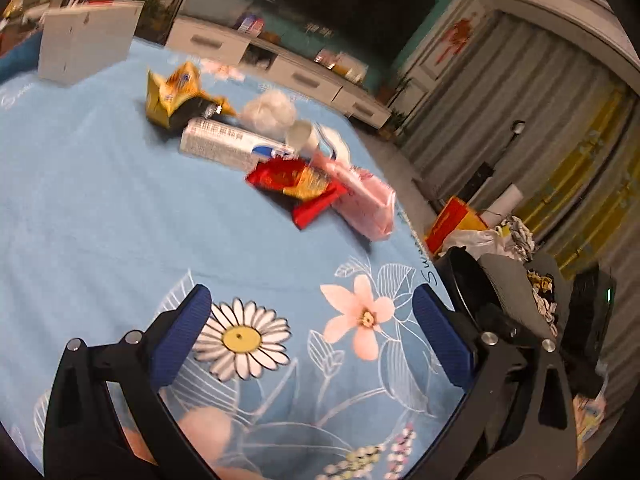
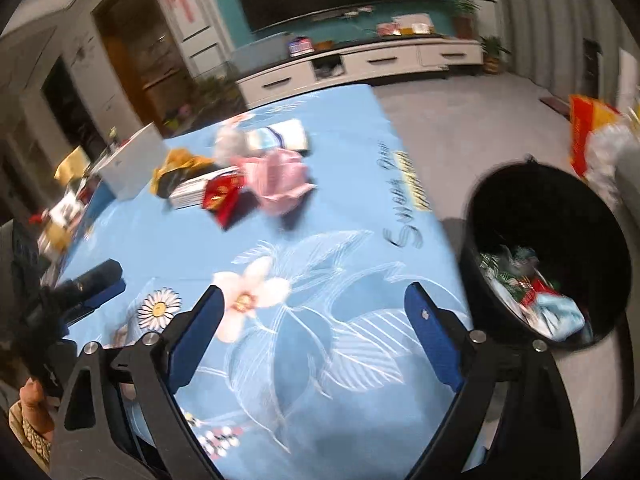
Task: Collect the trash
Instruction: 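Grasp the red-gold wrapper with the left tool while the right tool grasps the pink bag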
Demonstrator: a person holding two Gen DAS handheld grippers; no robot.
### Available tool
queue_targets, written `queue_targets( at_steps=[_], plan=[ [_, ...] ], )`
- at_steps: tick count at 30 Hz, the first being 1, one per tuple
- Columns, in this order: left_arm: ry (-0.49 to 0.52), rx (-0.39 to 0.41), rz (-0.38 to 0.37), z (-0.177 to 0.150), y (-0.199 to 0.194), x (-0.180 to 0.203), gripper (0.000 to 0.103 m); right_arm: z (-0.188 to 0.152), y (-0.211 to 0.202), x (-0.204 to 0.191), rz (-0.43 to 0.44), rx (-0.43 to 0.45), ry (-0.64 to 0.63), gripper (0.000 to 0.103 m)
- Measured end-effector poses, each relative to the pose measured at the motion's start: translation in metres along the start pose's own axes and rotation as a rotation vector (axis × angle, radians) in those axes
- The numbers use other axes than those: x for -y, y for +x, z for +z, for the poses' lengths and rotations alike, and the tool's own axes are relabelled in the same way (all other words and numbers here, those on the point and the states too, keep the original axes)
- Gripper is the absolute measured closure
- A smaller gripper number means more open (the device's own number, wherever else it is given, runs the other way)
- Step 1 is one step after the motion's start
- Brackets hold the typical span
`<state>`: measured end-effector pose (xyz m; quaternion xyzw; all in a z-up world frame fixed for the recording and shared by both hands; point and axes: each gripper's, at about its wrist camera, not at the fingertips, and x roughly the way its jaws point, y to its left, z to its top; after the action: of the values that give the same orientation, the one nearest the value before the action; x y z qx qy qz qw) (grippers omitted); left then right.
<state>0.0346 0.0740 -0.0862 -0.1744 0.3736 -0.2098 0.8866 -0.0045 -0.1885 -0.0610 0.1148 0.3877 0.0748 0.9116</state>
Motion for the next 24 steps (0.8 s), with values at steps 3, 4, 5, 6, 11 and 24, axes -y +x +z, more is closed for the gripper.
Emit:
queue_targets(
  at_steps=[3,4,5,6,11,24],
  plan=[
    [0.03,-0.025,-0.001,0.001,0.0,-0.003,0.003,0.012,0.018,-0.015,0.009,-0.038,-0.067,0.003],
    [0.013,-0.055,-0.03,0.003,0.004,-0.006,0.003,0.017,0.025,-0.021,0.011,-0.049,-0.099,0.003],
    [-0.002,-0.07,-0.044,0.005,0.006,-0.009,0.003,0.02,0.031,-0.025,0.006,-0.052,-0.125,0.003],
    [-0.027,-0.08,-0.065,0.008,0.009,-0.012,0.003,0.023,0.038,-0.03,-0.005,-0.062,-0.157,0.003],
    [-0.03,-0.081,-0.069,0.027,0.028,-0.013,0.003,0.041,0.063,-0.039,-0.046,-0.083,-0.231,0.003],
    [-0.111,-0.086,0.074,0.089,0.114,-0.015,0.009,0.078,0.123,-0.025,0.014,-0.059,-0.104,0.025]
  ],
)
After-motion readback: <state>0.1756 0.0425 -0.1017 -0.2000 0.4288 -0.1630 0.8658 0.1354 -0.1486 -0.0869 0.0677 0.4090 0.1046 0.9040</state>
